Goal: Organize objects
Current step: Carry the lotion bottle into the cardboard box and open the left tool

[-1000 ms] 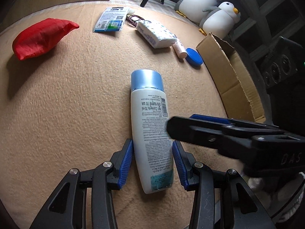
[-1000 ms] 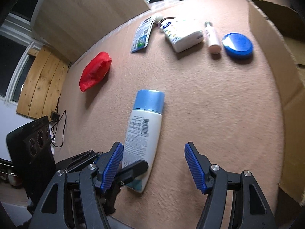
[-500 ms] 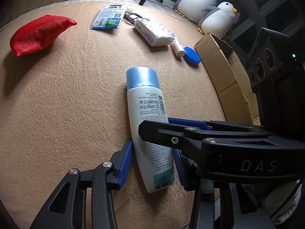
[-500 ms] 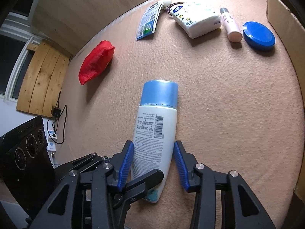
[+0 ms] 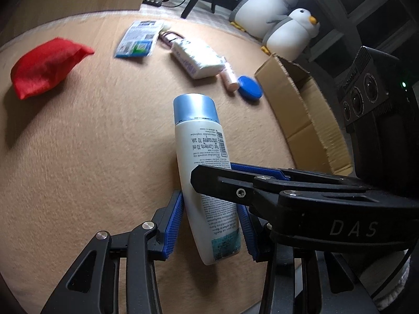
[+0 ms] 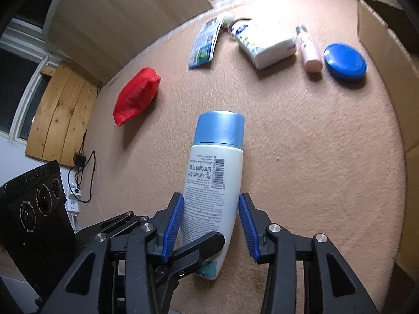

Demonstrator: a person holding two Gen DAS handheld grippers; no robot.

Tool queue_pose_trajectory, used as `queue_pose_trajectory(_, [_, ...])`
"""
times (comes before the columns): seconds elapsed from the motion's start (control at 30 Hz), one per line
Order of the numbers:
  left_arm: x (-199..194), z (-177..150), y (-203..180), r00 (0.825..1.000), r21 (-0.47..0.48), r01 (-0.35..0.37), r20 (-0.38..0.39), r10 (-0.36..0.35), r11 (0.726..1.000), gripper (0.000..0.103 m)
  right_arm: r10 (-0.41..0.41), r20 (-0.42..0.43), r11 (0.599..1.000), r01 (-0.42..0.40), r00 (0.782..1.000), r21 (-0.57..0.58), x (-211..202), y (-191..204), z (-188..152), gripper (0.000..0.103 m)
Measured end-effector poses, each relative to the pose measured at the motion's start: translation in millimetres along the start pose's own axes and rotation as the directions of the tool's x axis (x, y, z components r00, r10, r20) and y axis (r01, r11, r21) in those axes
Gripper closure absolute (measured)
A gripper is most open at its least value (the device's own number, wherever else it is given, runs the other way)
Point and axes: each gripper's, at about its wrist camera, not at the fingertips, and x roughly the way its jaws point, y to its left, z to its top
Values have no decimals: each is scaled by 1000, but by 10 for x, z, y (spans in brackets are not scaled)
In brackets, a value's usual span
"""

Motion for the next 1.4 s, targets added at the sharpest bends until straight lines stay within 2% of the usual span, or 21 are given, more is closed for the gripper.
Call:
queue_pose_trajectory(0.33, [-28, 299, -591, 998, 101, 56, 35, -60, 993, 58, -52, 123, 999, 52, 991, 2, -611, -170, 39, 63])
queue_pose_trajectory(0.7, [192, 492, -1378, 993, 214, 115, 10, -119, 970, 58, -121, 221, 992, 108, 968, 70, -1189, -628, -65, 63])
queue_pose_trajectory(1.1, [640, 597, -2133, 987, 296, 161, -43, -155, 942, 58, -189, 259, 975, 150, 947, 162, -1570, -1274, -133, 63])
queue_pose_trajectory(1.4, [924, 611, -2425, 986, 326, 168, -76, -152, 930, 58, -216, 257, 963, 161, 942, 218, -1657, -1641, -153, 63])
